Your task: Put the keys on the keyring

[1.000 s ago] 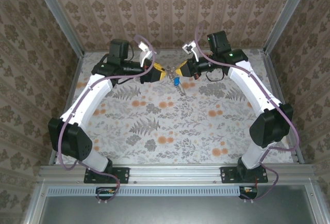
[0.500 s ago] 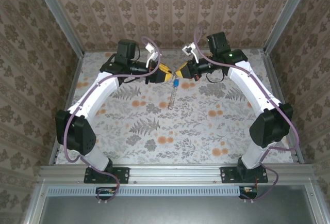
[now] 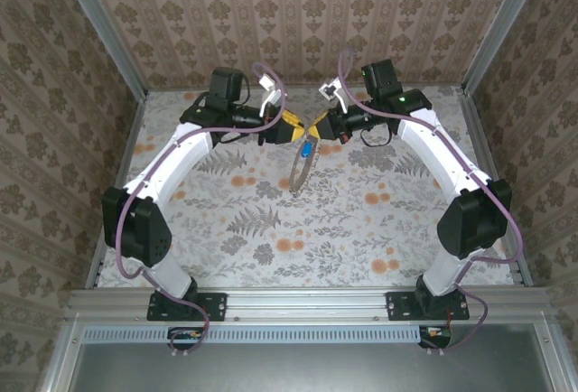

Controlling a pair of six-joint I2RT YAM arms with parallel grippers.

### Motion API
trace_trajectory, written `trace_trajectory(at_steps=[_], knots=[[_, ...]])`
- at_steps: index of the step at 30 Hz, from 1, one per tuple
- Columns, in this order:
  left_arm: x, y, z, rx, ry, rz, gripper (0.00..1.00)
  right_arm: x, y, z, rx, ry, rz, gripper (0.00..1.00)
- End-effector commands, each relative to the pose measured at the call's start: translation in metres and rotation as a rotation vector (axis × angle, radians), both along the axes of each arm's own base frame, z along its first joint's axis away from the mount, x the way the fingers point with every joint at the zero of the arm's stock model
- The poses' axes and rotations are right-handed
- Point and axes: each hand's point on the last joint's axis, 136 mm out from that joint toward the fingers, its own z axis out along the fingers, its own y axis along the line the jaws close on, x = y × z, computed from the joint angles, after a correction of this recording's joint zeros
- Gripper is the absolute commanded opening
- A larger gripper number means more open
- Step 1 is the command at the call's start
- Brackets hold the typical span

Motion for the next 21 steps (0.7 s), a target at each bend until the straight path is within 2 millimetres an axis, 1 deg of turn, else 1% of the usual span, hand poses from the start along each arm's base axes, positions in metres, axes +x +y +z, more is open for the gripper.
trace_trajectory(at_steps=[1,3,6,16,21], knots=[[0.002,-0.002,0.006,-0.016,-0.01,-0.023,0.27,-0.006,0.0,0.02,0.031,-0.057,0.007,0.0],[-0.008,-0.012,0.005,-0.009,-0.002,-0.057,0.27,-0.007,0.0,0.02,0.031,-0.058,0.007,0.0],[-0.007,-0.013,0.002,-0.005,0.003,-0.061,0.27,-0.007,0.0,0.021,0.032,-0.062,0.006,0.0],[-0.008,-0.014,-0.007,0.004,0.025,-0.072,0.27,-0.005,-0.002,0.02,0.03,-0.066,-0.003,0.0],[-0.005,-0.01,-0.012,0.014,0.027,-0.057,0.28,-0.005,-0.002,0.019,0.028,-0.068,-0.005,0.0]])
